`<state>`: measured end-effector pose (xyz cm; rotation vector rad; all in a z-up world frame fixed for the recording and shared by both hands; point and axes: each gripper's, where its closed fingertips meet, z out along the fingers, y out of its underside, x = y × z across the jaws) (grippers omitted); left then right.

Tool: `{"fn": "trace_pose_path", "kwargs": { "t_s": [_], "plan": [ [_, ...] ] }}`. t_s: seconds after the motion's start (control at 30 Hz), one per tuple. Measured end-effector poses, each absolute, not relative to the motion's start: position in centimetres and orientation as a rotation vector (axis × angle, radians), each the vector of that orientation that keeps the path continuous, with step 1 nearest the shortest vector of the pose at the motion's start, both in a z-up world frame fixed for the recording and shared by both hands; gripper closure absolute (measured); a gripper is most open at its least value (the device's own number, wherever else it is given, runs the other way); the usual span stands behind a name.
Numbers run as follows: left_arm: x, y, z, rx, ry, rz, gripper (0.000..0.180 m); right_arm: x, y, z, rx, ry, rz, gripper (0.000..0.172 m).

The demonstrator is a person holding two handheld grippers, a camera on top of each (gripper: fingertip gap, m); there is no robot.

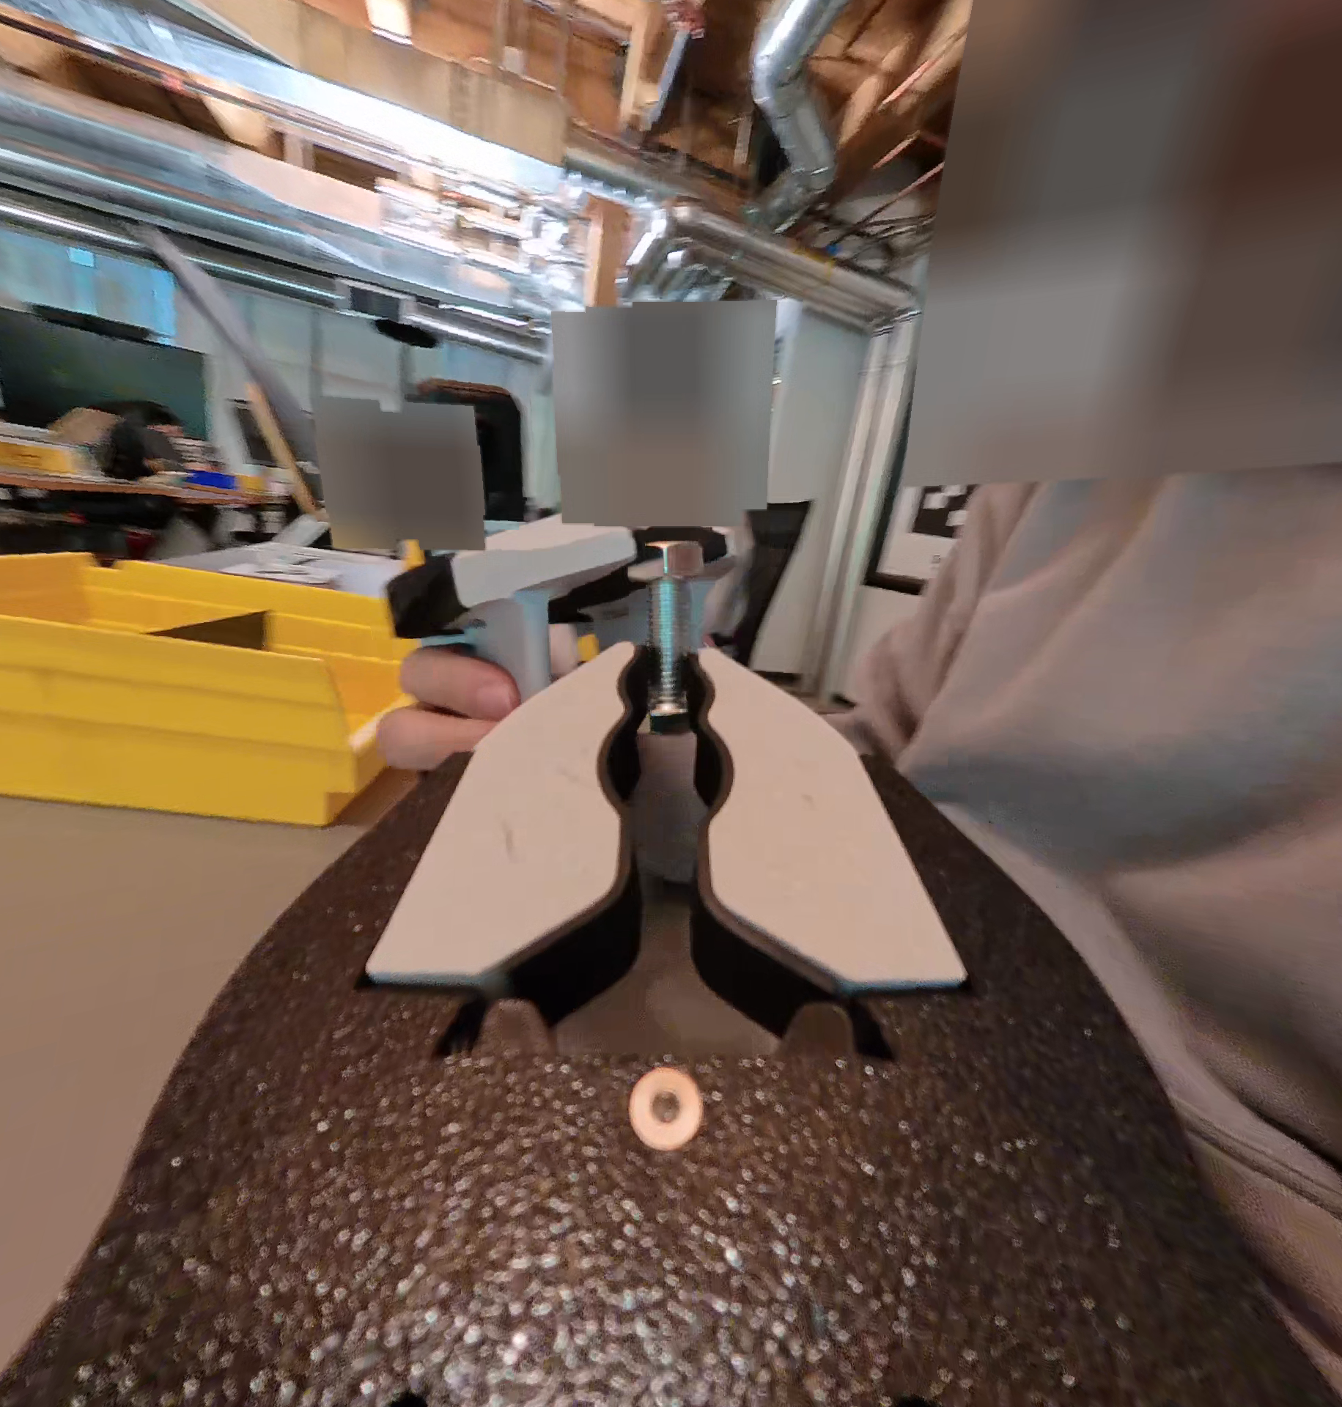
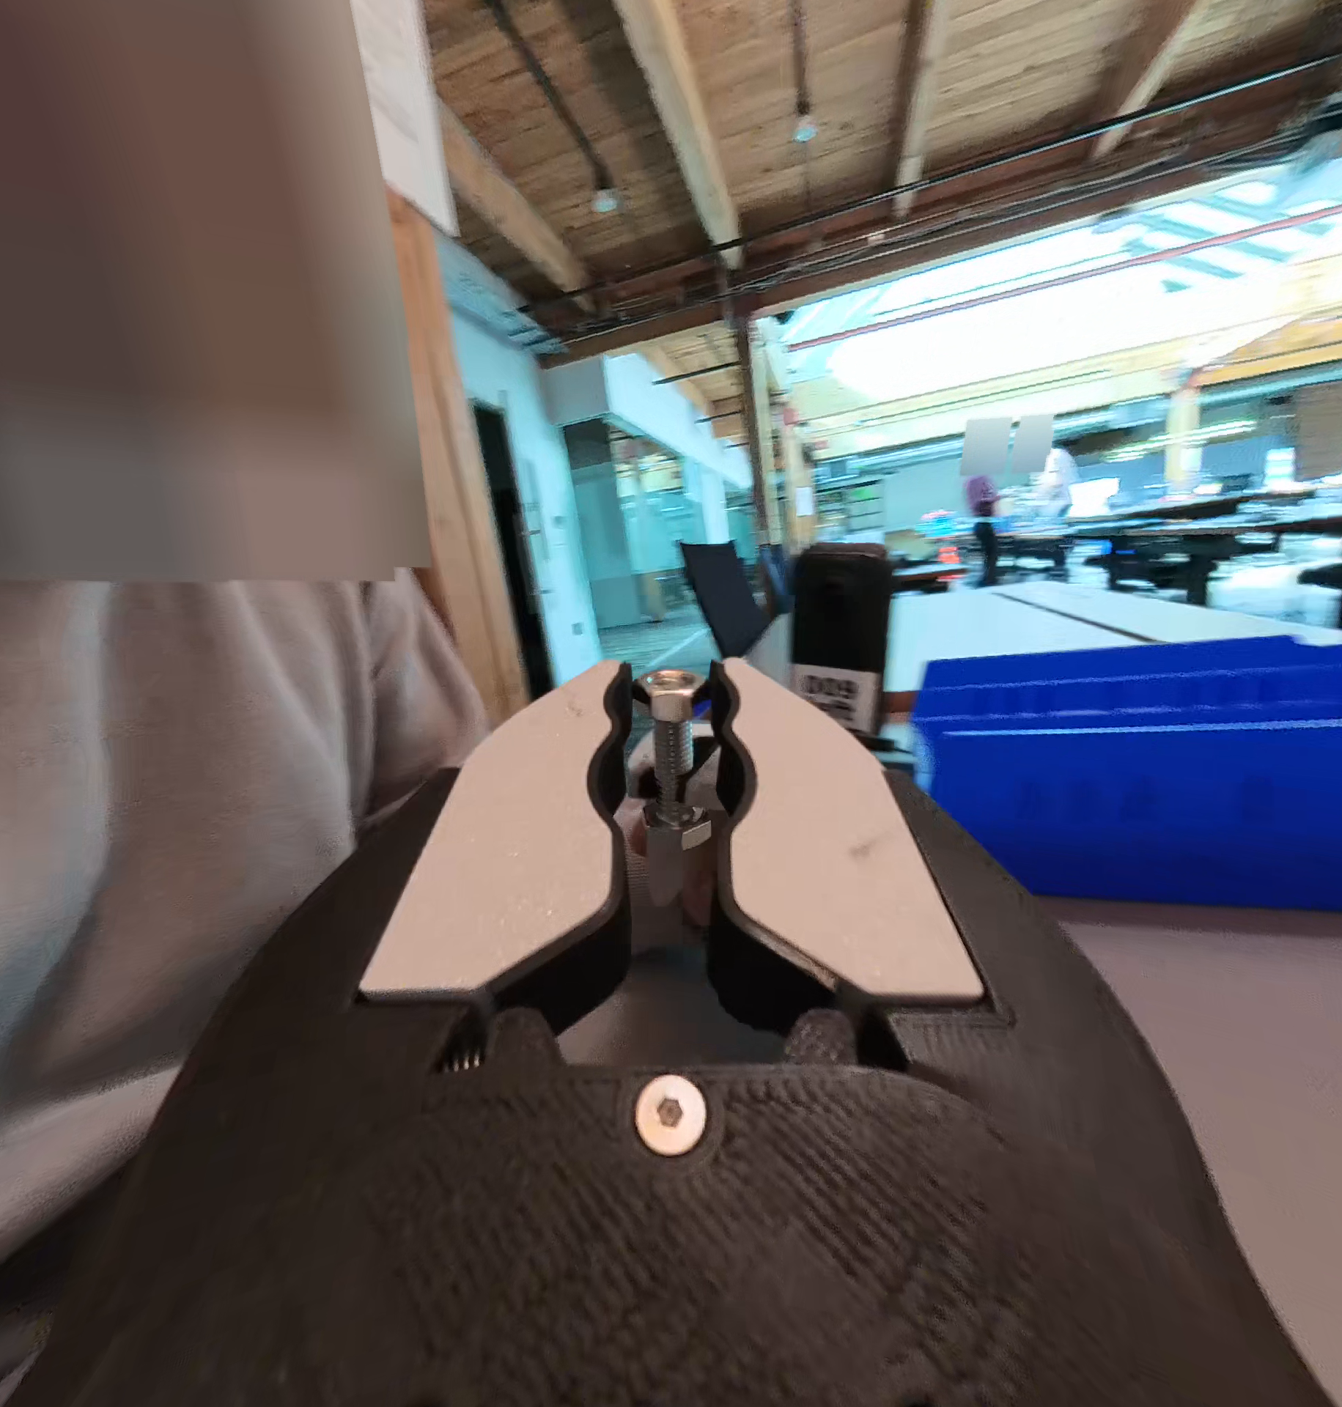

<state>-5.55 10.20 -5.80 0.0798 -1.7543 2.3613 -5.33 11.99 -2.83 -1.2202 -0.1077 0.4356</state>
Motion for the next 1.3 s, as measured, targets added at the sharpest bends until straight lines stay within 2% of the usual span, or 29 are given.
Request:
{"fn": "trace_pose_path", "kwargs": {
  "t_s": [0.2, 0.33, 0.57, 0.73, 1.3],
  "plan": [
    [0.1, 12.2, -6.4, 0.474, -2.160, 2.743, 0.172, -0.8, 12.3, -3.4, -1.237, 0.128, 0.113, 0.142],
    [0.9, 12.1, -6.8, 0.555, -2.322, 2.772, 0.172, 0.8, 12.8, -3.8, -1.265, 0.228, -0.067, 0.138],
    [1.2, 12.0, -7.2, 0.595, -2.426, 2.766, 0.172, 1.0, 13.1, -4.1, -1.307, 0.228, -0.183, 0.154],
    [1.6, 12.3, -7.2, 0.640, -2.474, 2.783, 0.172, 1.5, 13.3, -4.5, -1.322, 0.274, -0.207, 0.148],
    [2.4, 13.2, -7.4, 0.791, -2.511, 2.792, 0.172, 2.1, 13.4, -4.8, -1.313, 0.354, -0.206, 0.155]
  ]
}}
